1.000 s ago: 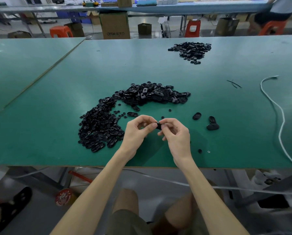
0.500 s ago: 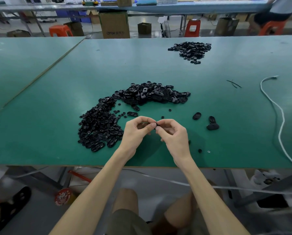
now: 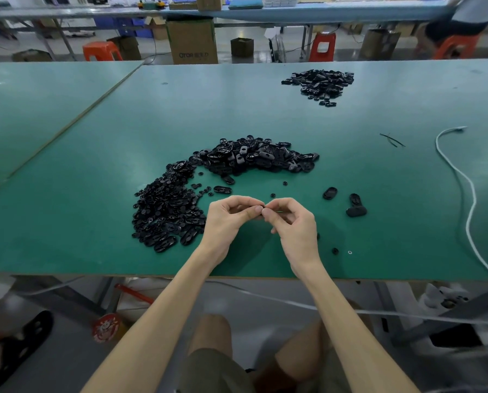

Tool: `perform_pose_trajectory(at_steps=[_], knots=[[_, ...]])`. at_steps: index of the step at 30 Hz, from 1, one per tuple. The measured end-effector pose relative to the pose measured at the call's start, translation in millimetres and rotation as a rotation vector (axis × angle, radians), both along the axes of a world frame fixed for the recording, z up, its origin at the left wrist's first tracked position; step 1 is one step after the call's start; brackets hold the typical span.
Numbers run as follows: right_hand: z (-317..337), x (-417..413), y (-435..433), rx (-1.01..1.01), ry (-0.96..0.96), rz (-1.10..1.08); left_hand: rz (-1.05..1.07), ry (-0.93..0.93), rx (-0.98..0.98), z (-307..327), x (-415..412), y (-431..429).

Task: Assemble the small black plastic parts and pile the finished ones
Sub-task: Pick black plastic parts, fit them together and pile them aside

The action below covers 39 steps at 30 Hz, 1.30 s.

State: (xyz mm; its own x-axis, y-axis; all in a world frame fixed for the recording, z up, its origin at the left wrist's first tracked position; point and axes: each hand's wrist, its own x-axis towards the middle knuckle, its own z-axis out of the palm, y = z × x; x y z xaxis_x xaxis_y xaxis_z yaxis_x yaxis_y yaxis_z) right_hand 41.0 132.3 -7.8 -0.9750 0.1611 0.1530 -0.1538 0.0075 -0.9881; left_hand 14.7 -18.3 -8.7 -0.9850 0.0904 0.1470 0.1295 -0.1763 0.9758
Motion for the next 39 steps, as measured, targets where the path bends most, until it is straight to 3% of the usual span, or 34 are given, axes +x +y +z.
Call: perform_pose_trajectory(at_steps=[12, 39], knots=[[-0.2, 1.1, -1.9, 0.117, -0.024, -0.078, -0.017, 0.011, 0.015, -0.7, 0.5, -1.7], [-3.0, -2.0, 4.5, 0.004, -0.088, -0.115, -0.063, 0.050, 0.047, 2.1, -0.2, 0.8]])
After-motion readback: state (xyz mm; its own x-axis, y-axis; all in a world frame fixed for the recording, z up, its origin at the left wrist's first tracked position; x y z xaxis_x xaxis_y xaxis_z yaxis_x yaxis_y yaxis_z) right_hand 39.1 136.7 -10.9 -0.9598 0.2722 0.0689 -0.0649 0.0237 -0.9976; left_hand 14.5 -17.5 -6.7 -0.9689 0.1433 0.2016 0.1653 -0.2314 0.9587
